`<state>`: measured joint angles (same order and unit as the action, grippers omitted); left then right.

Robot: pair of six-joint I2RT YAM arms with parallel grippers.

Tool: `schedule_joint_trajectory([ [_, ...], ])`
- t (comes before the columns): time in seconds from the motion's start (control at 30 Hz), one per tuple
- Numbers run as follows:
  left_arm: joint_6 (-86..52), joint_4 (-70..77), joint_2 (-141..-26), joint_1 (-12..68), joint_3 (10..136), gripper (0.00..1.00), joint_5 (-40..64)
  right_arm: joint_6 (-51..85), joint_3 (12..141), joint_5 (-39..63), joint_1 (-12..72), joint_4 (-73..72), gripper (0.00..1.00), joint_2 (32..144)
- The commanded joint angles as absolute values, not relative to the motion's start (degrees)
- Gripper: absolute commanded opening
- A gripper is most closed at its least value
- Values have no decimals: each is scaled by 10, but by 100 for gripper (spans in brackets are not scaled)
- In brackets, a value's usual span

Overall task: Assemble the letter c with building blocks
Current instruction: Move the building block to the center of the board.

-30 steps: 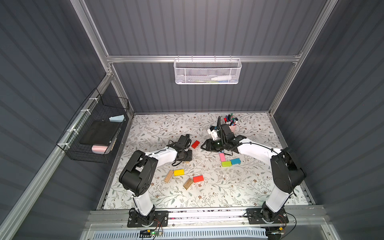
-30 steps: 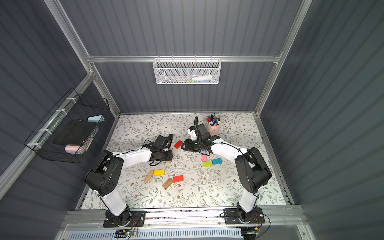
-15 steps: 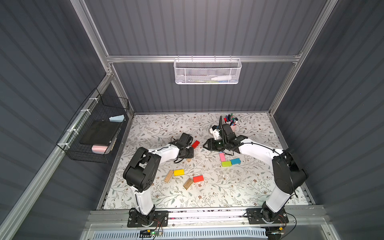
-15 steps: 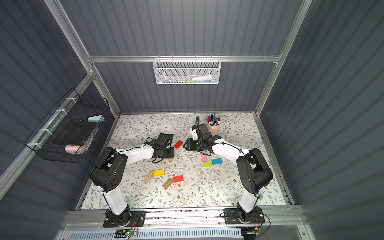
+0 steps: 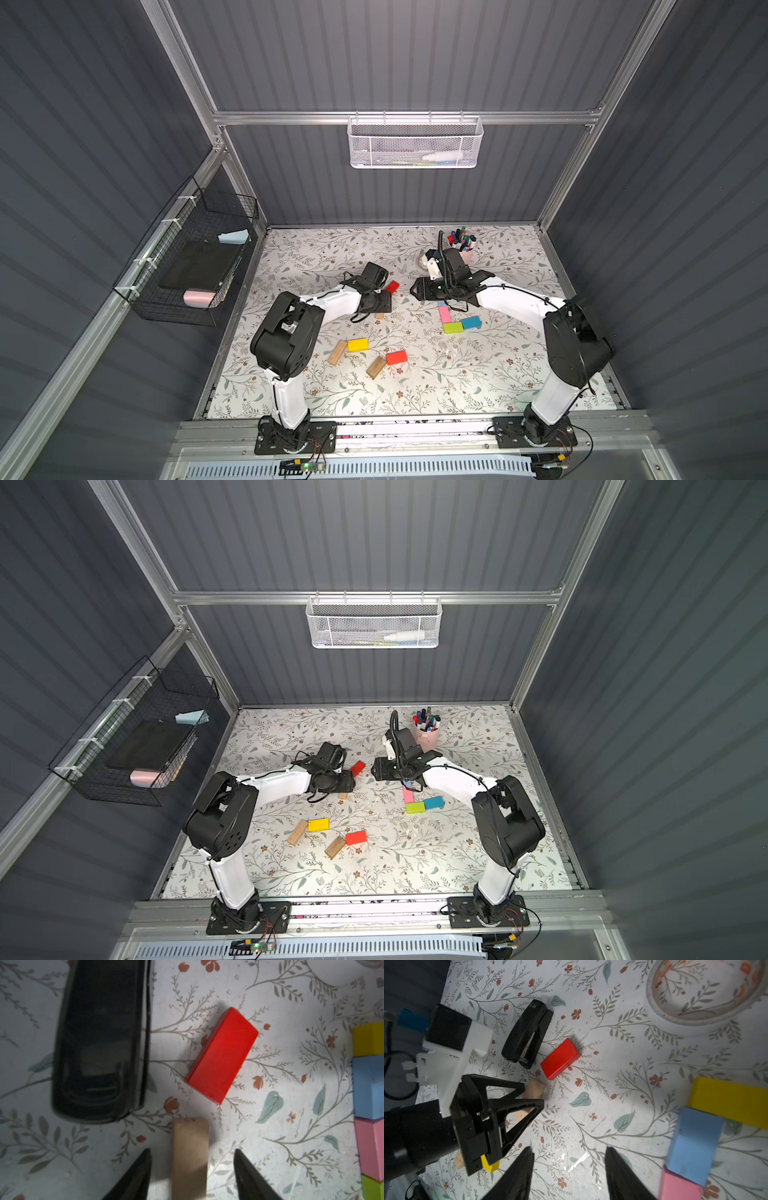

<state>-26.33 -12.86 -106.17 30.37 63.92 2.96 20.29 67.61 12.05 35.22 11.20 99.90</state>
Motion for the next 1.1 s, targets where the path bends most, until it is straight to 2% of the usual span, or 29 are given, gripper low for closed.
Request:
schedule_joint_trajectory([
  [0.0, -266, -157, -1017, 307, 641, 67, 25, 160, 693, 91, 365, 95, 61, 1013],
  [0.17, -285, -181, -941, 306, 618, 68, 45, 119, 728, 71, 378, 104, 66, 1042],
  [0.27, -282, -204, -911, 306, 609, 66, 48, 106, 755, 71, 383, 110, 68, 1067],
  [0.53, -263, -244, -883, 282, 581, 66, 99, 67, 838, 64, 399, 151, 80, 1154],
  [0.77, -254, -222, -844, 237, 542, 67, 169, 42, 901, 69, 403, 179, 81, 1215],
  [1.07, -262, -231, -822, 216, 530, 67, 173, 26, 955, 44, 403, 196, 80, 1258],
])
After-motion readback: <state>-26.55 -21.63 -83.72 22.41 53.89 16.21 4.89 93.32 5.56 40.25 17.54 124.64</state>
